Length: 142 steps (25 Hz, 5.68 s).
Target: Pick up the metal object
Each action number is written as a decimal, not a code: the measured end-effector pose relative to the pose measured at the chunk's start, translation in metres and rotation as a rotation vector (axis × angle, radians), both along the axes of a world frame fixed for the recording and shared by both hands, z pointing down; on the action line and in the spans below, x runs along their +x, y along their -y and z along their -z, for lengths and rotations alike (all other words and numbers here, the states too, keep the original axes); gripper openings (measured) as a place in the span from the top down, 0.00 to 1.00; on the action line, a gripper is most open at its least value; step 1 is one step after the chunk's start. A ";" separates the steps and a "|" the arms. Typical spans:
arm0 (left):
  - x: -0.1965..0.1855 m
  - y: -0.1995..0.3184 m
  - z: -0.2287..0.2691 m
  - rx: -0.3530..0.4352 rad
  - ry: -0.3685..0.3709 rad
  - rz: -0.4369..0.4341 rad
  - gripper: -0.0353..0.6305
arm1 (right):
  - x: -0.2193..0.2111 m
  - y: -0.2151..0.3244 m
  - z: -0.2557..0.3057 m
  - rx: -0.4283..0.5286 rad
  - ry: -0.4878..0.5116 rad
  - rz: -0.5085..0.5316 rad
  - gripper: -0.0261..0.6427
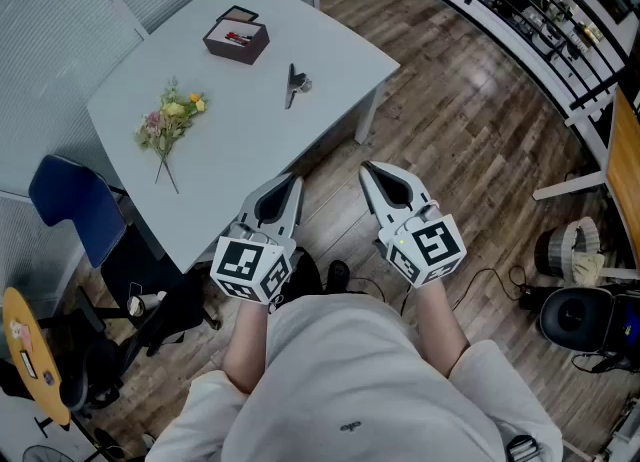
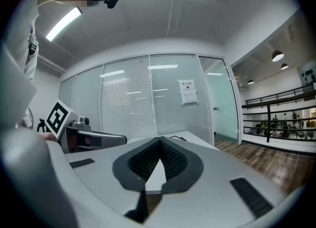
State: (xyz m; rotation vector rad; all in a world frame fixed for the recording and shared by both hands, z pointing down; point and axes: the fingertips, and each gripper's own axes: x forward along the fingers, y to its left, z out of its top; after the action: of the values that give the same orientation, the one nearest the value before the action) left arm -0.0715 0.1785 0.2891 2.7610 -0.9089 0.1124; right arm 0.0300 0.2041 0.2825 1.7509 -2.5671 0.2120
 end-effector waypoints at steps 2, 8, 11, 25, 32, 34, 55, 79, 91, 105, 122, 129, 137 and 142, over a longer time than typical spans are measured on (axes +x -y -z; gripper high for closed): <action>0.000 -0.003 0.001 0.005 0.003 0.002 0.91 | 0.000 -0.003 0.000 0.002 -0.003 0.003 0.95; 0.000 -0.008 0.003 0.014 0.006 -0.003 0.91 | 0.003 -0.010 0.002 0.019 -0.004 -0.004 0.95; 0.000 -0.010 0.004 0.015 0.009 -0.010 0.91 | 0.005 -0.012 0.003 0.020 0.001 -0.016 0.95; -0.001 -0.019 0.002 0.023 0.000 -0.010 0.91 | 0.013 -0.024 -0.004 0.000 0.019 -0.051 0.95; -0.006 -0.025 -0.004 0.010 0.007 0.002 0.91 | 0.009 -0.030 -0.011 -0.019 0.015 -0.034 0.95; -0.007 -0.025 -0.006 0.004 0.010 -0.003 0.91 | 0.008 -0.030 -0.014 -0.032 0.016 -0.038 0.95; -0.008 0.043 -0.017 -0.032 0.011 -0.050 0.80 | 0.005 0.037 -0.021 -0.084 -0.004 -0.083 0.80; -0.015 0.191 -0.008 -0.022 -0.029 -0.108 0.78 | -0.005 0.178 -0.011 -0.082 -0.015 -0.146 0.78; -0.018 0.227 -0.023 -0.039 -0.021 -0.180 0.78 | -0.021 0.206 -0.026 -0.104 -0.017 -0.196 0.78; 0.010 0.264 -0.032 -0.069 0.007 -0.144 0.78 | 0.006 0.250 -0.033 -0.134 -0.011 -0.136 0.79; 0.054 0.327 -0.063 -0.121 0.106 0.019 0.77 | 0.062 0.336 -0.050 -0.185 0.002 0.036 0.79; 0.068 0.334 -0.087 -0.153 0.162 0.073 0.76 | 0.074 0.358 -0.060 -0.207 -0.005 0.132 0.79; 0.077 0.330 -0.114 -0.191 0.207 0.132 0.76 | 0.077 0.367 -0.075 -0.228 -0.008 0.239 0.79; 0.081 0.329 -0.125 -0.214 0.219 0.162 0.75 | 0.078 0.368 -0.083 -0.247 -0.012 0.290 0.79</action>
State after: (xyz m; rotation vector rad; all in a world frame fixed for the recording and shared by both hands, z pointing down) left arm 0.0094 -0.1503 0.4141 2.5006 -1.1006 0.4629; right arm 0.1084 -0.1637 0.3653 1.2788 -2.6115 0.4820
